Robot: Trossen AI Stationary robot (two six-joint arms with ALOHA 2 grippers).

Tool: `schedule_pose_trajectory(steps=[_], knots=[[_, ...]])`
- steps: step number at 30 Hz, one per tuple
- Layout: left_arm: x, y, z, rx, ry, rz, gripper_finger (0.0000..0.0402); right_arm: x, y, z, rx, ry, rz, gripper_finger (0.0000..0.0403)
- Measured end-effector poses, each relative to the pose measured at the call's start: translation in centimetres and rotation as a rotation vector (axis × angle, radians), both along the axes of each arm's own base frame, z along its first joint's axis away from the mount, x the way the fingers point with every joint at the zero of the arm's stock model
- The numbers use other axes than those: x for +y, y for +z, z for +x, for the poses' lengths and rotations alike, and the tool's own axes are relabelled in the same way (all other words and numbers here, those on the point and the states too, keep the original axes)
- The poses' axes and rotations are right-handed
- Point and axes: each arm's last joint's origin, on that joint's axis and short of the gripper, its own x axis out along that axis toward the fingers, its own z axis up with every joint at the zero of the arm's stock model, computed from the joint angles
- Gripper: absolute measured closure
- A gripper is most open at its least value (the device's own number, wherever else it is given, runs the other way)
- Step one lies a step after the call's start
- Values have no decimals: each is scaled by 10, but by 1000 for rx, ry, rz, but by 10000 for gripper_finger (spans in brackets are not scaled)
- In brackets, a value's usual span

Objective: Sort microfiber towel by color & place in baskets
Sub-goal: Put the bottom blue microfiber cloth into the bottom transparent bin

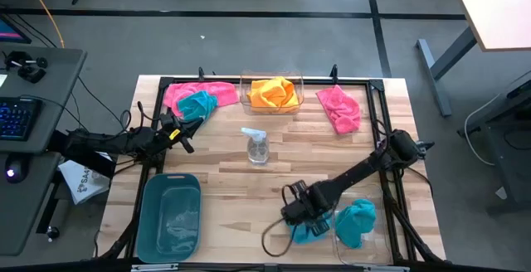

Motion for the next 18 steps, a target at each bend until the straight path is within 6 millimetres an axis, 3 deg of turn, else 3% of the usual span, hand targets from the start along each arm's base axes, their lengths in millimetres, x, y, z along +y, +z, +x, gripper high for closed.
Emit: schedule_pose_trajectory(steps=[5,10,14,18], knots=[[0,0,0,-1,1,0,401,-38,37,20,-78,-13,-157,396],[0,0,0,0,0,0,401,-94,103,29,-209,-164,-316,400],[0,0,0,0,0,0,401,-124,161,4,-326,-339,-297,401],[0,0,0,-1,0,0,401,-131,202,-39,-387,-452,-222,402]])
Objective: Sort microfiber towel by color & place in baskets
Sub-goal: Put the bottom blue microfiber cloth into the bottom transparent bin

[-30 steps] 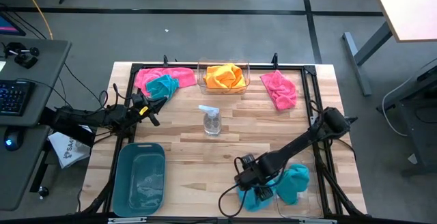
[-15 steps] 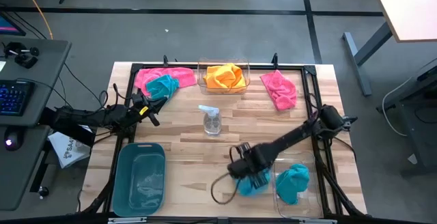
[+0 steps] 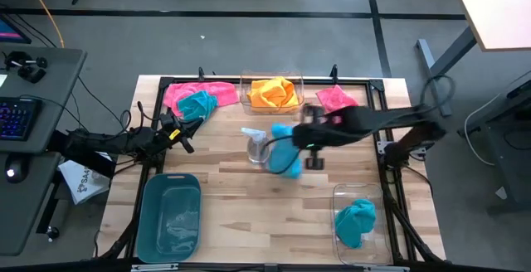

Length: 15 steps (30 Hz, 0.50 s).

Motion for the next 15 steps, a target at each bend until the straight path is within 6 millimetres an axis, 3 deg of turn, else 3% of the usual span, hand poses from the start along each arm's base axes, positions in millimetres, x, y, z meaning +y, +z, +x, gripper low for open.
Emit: schedule_pose_trajectory(steps=[5,11,15], knots=[[0,0,0,0,0,0,401,10,39,-71,-75,-114,180,402],[0,0,0,0,0,0,401,18,72,-160,-173,-302,545,402],[0,0,0,0,0,0,401,12,85,-199,-249,-398,739,402]])
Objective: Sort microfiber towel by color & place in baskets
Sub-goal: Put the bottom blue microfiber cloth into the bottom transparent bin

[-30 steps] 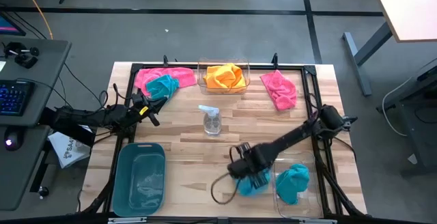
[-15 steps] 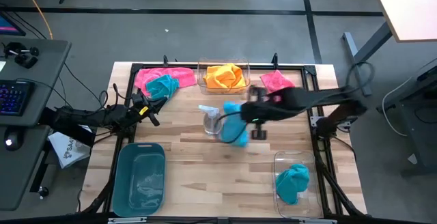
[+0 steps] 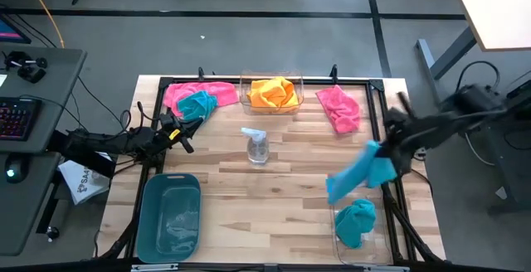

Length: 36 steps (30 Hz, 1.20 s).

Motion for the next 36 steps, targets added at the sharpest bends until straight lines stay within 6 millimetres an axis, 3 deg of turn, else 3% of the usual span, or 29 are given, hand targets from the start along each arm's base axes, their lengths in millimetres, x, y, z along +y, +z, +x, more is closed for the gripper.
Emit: schedule_pose_trajectory(steps=[4,16,25,30,36], knots=[[0,0,0,0,0,0,401,-5,3,-19,-16,-2,70,403],[0,0,0,0,0,0,401,-14,7,-44,49,97,283,403],[0,0,0,0,0,0,401,-28,19,-61,-131,181,363,403],[0,0,0,0,0,0,401,-26,27,-57,-277,237,297,403],[0,0,0,0,0,0,401,-5,33,-35,-336,394,245,403]])
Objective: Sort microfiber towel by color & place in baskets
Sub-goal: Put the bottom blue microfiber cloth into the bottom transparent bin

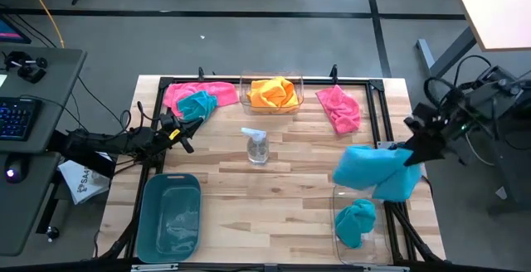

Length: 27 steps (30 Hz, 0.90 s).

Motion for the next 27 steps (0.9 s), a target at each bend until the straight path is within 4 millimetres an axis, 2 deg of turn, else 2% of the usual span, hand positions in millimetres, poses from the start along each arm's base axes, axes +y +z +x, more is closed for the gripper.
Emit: schedule_pose_trajectory(steps=[4,8,14,20,24,27], knots=[[0,0,0,0,0,0,401,19,-6,16,53,131,-47,403],[0,0,0,0,0,0,401,33,-16,26,216,193,-57,403],[0,0,0,0,0,0,401,37,-36,17,540,78,-130,403],[0,0,0,0,0,0,401,50,-47,28,499,-98,-192,403],[0,0,0,0,0,0,401,63,-64,42,519,-166,-267,403],[0,0,0,0,0,0,401,75,-82,50,613,-150,-283,403]])
